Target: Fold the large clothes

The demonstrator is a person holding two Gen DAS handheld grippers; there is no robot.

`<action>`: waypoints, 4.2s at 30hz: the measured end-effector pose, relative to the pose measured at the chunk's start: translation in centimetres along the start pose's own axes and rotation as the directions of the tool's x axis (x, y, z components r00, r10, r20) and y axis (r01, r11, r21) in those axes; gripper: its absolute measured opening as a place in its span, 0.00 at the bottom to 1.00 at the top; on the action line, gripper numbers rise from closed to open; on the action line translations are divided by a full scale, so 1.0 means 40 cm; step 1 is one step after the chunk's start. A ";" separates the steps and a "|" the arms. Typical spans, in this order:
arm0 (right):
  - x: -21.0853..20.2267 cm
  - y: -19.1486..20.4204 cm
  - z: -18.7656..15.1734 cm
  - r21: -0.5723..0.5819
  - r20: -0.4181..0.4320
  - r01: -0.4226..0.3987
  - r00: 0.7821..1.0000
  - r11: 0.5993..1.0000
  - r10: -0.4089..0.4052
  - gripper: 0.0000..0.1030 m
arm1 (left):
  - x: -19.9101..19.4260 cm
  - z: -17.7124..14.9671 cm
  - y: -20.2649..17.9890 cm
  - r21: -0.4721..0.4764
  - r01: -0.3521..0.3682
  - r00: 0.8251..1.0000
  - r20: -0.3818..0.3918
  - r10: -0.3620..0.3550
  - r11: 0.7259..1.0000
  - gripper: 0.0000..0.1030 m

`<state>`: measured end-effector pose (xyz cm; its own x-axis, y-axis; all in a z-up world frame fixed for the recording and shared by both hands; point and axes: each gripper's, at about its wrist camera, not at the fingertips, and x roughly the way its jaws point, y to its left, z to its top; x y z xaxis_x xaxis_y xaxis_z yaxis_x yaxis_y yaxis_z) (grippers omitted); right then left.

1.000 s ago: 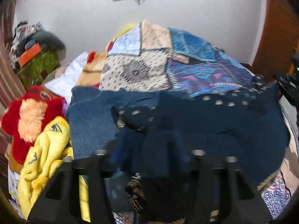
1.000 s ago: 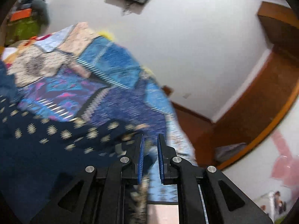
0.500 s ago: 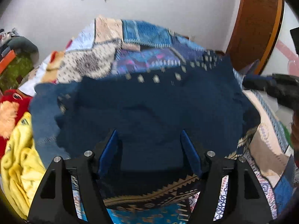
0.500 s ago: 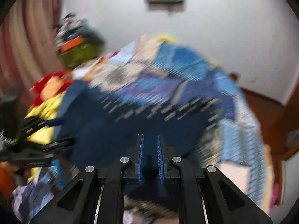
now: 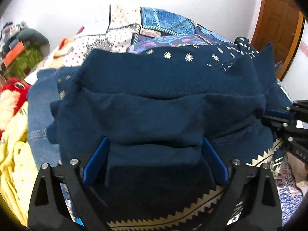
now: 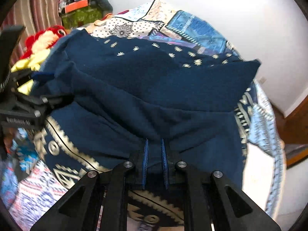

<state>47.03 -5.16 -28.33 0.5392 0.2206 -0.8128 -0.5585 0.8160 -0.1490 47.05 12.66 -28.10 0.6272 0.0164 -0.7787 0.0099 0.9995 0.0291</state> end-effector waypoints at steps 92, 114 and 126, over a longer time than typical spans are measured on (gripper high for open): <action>0.083 -0.051 0.110 0.347 -0.039 -0.390 0.903 0.853 0.429 0.12 | -0.219 0.196 0.029 -0.269 0.294 0.886 0.437 -0.156 0.917 0.13; -0.258 -0.386 -0.217 0.511 0.045 -0.169 0.984 0.843 0.170 0.12 | -0.117 0.103 -0.509 0.383 0.213 0.971 0.021 -0.239 0.899 0.29; -0.403 -0.346 -0.149 0.413 0.163 -0.242 0.968 0.878 0.190 0.12 | -0.338 0.075 -0.375 0.280 0.265 0.956 0.052 -0.290 0.923 0.84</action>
<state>42.31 -23.19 -16.50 0.5182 0.4558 -0.7237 -0.3607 0.8837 0.2983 40.77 -2.63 -16.13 0.6368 -0.2758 -0.7200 0.3932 0.9194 -0.0043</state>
